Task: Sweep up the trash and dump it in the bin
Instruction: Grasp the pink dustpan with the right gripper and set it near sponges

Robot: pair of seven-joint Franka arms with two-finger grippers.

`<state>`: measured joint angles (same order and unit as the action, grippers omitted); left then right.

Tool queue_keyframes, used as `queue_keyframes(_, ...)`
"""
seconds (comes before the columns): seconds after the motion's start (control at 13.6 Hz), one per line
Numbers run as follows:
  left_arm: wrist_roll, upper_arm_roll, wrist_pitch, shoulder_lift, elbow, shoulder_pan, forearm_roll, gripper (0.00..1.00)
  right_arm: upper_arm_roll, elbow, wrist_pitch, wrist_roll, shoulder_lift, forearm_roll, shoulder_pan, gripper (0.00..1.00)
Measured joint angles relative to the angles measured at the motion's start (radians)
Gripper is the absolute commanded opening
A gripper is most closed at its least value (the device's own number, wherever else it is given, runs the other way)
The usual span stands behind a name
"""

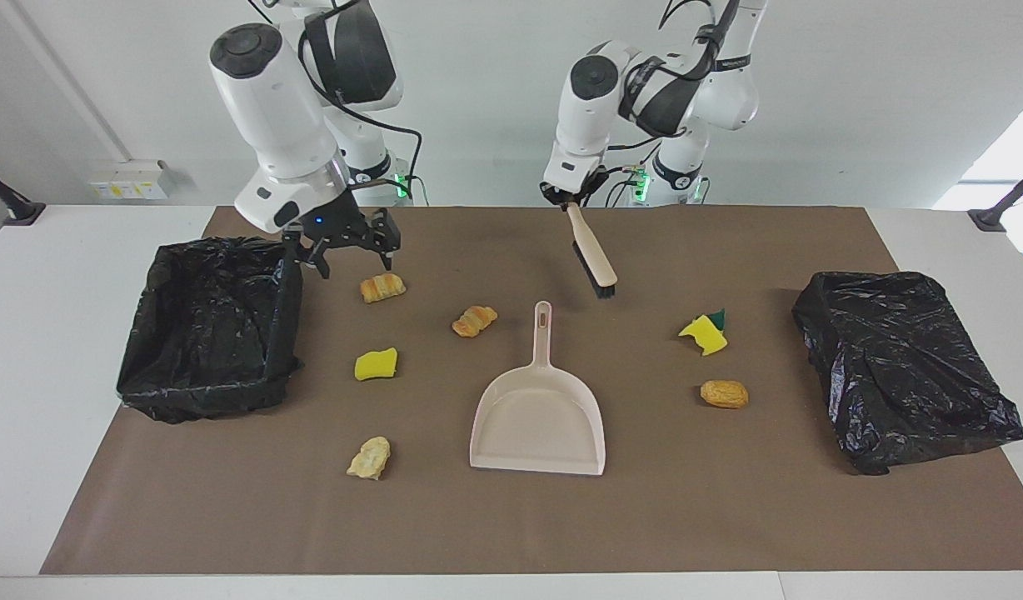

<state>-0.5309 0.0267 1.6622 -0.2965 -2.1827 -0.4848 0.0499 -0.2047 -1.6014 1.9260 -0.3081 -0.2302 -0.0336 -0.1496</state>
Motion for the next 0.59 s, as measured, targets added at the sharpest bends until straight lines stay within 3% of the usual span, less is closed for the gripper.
queue_keyframes(0.37, 0.339, 0.000, 0.049, 0.048, 0.003, 0.286, -0.058, 0.00, -0.002, 0.000, 0.160, -0.321, -0.115, 0.099, -0.188, 1.00)
queue_keyframes(0.59, 0.423, -0.001, 0.082, 0.065, 0.003, 0.364, -0.075, 0.00, -0.001, 0.003, 0.247, -0.470, -0.206, 0.185, -0.278, 1.00)
